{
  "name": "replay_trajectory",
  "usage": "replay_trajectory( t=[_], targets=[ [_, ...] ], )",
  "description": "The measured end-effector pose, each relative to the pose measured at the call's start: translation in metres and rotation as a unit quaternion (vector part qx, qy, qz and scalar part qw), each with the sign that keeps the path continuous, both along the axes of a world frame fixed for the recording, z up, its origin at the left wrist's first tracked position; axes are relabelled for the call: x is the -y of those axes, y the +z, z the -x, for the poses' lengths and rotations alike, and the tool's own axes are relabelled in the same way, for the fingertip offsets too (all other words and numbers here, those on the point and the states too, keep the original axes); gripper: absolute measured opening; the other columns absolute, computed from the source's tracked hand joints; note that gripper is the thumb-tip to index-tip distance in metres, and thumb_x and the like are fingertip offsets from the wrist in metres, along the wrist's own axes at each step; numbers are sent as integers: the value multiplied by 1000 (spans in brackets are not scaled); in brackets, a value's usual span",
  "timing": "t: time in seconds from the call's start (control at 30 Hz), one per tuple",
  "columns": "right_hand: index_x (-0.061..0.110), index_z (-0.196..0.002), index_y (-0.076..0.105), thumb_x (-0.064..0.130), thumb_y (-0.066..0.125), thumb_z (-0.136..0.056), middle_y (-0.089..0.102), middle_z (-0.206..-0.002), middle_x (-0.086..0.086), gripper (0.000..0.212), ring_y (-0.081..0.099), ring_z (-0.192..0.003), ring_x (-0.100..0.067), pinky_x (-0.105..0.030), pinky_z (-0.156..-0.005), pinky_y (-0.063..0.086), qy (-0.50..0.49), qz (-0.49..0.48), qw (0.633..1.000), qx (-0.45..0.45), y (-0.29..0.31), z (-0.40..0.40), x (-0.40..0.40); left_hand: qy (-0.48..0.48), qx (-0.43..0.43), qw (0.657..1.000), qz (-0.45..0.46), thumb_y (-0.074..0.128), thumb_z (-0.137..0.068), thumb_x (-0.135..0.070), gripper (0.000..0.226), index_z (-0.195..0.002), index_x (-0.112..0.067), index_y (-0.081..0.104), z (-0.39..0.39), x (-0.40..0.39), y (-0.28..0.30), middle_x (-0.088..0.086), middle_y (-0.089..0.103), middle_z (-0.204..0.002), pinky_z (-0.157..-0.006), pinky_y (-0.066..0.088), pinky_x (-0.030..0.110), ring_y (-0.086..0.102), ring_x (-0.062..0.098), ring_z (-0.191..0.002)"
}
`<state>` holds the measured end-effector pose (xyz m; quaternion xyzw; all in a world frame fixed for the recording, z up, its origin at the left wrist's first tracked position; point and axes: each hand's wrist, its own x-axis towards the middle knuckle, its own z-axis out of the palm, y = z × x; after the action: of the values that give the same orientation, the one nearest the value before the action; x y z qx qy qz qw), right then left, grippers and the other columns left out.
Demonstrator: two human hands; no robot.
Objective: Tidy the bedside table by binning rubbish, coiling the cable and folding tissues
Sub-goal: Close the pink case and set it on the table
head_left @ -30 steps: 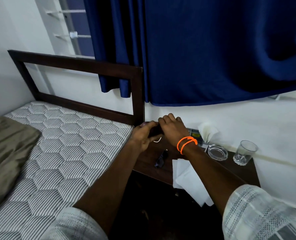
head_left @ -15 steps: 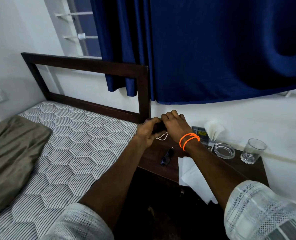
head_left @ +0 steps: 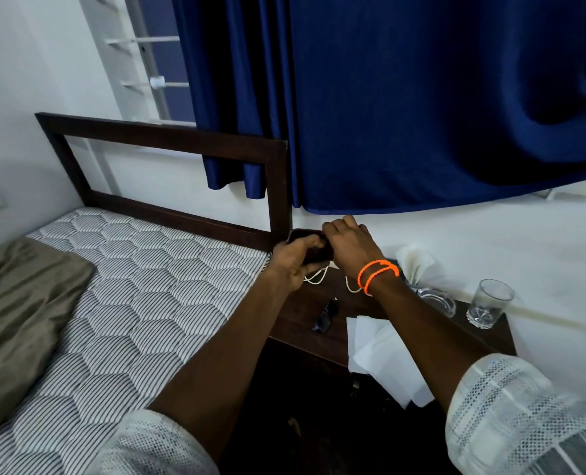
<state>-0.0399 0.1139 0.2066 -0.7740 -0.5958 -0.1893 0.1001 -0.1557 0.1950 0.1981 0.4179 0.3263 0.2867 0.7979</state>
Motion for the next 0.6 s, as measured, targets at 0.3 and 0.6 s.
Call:
replay_trajectory(
  t=[0.3, 0.6],
  targets=[
    [15, -122, 62, 48, 66, -89, 63, -119, -7, 47, 59, -107, -24, -38, -92, 51, -17, -213, 920, -330, 15, -19, 5, -60, 101, 993, 0, 64, -78, 19, 64, -139, 10, 49, 15, -15, 12, 28, 69, -112, -93, 60, 49, 73, 36, -105],
    [17, -103, 63, 48, 70, -86, 66, -101, 4, 36, 69, -93, -25, -39, -59, 63, 21, -282, 800, -528, 22, -12, -2, -99, 144, 985, -4, 77, -89, -17, 45, -128, -9, 56, 16, -24, 36, 25, 63, -136, -88, 59, 56, 68, 38, -119]
  ],
)
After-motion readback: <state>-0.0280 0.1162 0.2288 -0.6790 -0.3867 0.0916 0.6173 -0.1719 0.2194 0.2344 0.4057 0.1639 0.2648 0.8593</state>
